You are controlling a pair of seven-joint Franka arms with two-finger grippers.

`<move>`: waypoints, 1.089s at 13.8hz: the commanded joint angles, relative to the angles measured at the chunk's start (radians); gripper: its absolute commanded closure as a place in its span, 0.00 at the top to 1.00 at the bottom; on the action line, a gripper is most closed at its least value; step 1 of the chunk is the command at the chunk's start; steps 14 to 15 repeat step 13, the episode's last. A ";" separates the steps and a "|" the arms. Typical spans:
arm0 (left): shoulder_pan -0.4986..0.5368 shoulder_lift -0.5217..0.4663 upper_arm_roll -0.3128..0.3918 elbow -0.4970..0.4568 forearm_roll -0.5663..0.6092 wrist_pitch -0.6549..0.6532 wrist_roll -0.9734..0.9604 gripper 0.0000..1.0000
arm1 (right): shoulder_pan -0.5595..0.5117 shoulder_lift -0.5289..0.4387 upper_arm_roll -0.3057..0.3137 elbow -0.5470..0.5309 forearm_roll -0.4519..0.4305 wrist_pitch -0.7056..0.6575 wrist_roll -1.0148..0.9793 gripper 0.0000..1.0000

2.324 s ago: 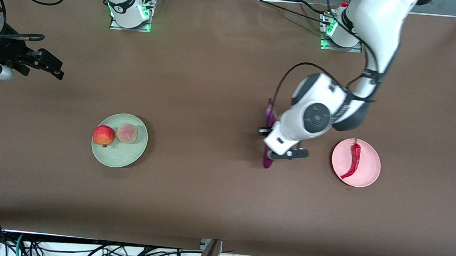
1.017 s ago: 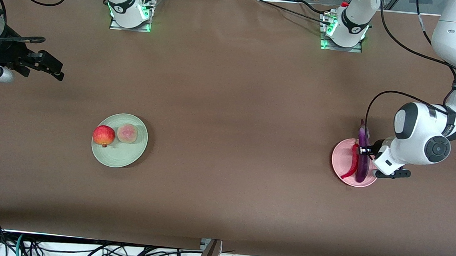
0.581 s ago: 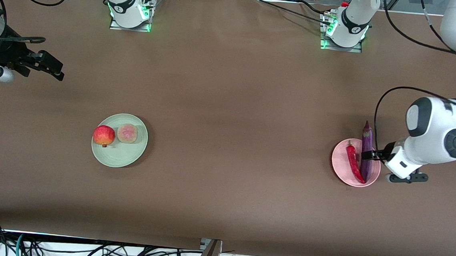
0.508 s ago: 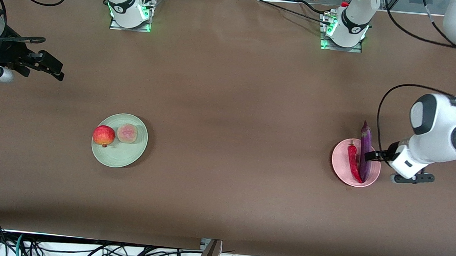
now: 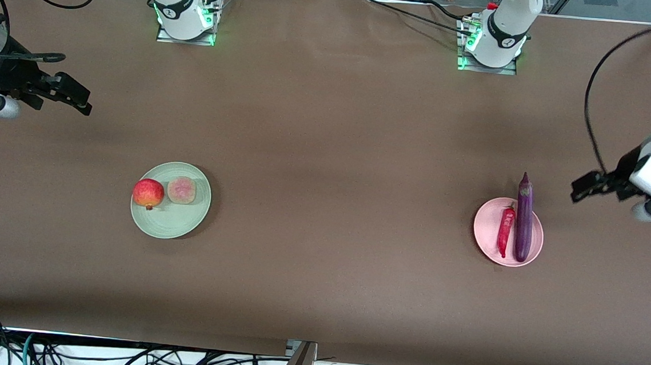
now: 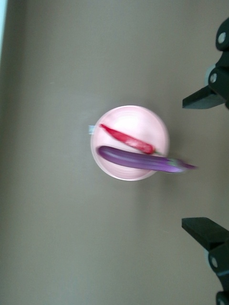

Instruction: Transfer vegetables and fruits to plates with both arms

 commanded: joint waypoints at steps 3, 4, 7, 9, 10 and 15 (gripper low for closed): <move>-0.300 -0.106 0.313 0.017 -0.069 -0.168 0.023 1.00 | -0.014 0.006 0.016 0.017 -0.012 -0.007 0.000 1.00; -0.301 -0.115 0.313 -0.004 -0.073 -0.129 0.023 1.00 | -0.014 0.006 0.016 0.017 -0.012 -0.007 0.000 1.00; -0.299 -0.088 0.313 0.011 -0.073 -0.113 0.038 1.00 | -0.014 0.006 0.016 0.017 -0.012 -0.007 0.000 1.00; -0.298 -0.088 0.315 0.011 -0.074 -0.113 0.040 1.00 | -0.014 0.006 0.016 0.017 -0.012 -0.007 0.000 1.00; -0.296 -0.086 0.315 0.017 -0.074 -0.113 0.046 1.00 | -0.014 0.006 0.016 0.017 -0.012 -0.007 0.000 1.00; -0.298 -0.084 0.315 0.020 -0.074 -0.115 0.043 1.00 | -0.014 0.006 0.016 0.017 -0.012 -0.006 0.001 1.00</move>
